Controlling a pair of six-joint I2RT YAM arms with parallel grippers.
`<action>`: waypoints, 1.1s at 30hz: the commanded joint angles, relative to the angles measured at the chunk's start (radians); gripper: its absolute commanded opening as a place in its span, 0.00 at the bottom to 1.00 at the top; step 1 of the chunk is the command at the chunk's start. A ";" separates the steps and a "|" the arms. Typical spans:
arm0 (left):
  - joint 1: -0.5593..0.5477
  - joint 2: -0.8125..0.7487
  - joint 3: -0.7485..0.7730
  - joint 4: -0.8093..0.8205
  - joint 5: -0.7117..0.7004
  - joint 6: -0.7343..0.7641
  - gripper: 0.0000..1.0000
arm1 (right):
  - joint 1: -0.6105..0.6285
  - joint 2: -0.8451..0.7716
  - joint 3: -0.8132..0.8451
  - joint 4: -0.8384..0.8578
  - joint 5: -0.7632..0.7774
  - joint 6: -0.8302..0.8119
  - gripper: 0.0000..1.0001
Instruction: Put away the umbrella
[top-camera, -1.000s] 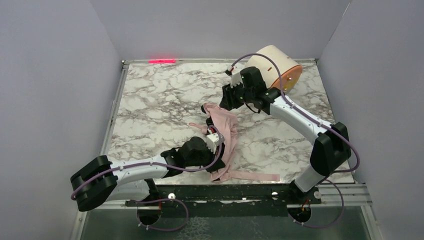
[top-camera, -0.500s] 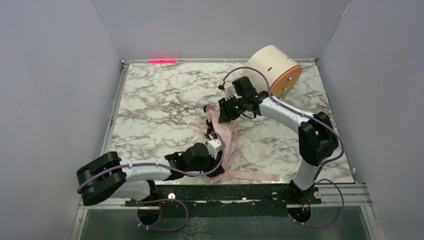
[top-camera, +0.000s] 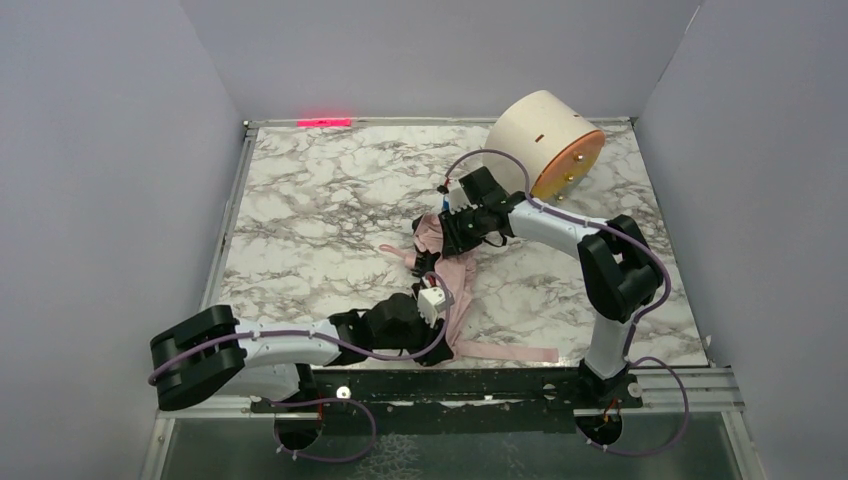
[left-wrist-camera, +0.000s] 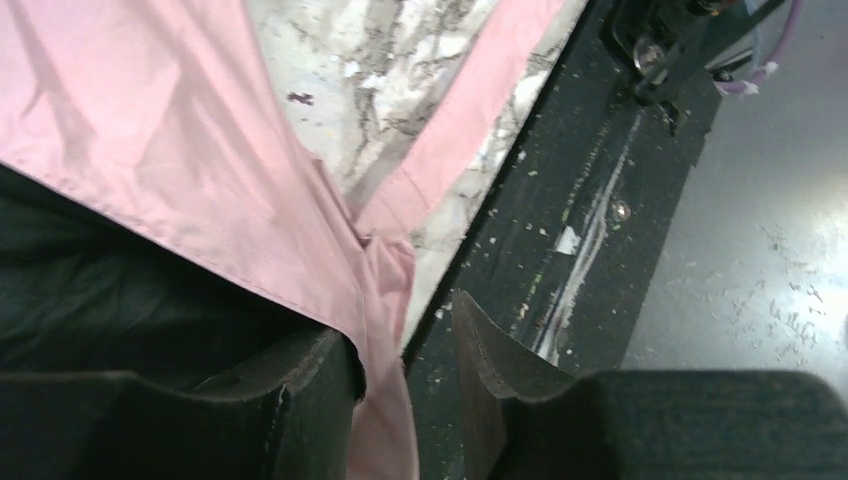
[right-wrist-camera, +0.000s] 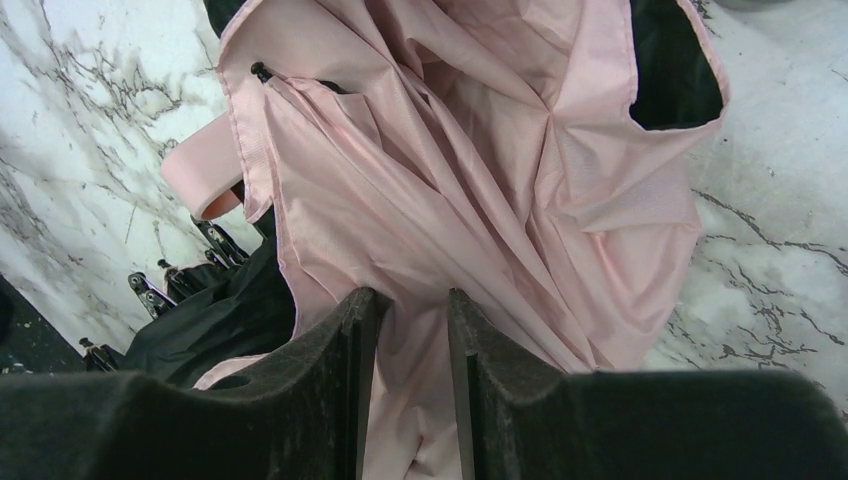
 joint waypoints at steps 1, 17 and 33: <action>-0.054 -0.043 -0.014 -0.065 0.028 -0.022 0.39 | 0.001 0.019 -0.016 0.040 0.063 0.015 0.37; -0.060 -0.721 0.146 -0.525 -0.367 -0.028 0.56 | 0.002 -0.025 -0.049 0.066 0.036 0.005 0.38; 0.098 -0.238 0.408 -0.210 -0.496 0.179 0.32 | 0.002 -0.044 -0.057 0.071 0.022 0.010 0.37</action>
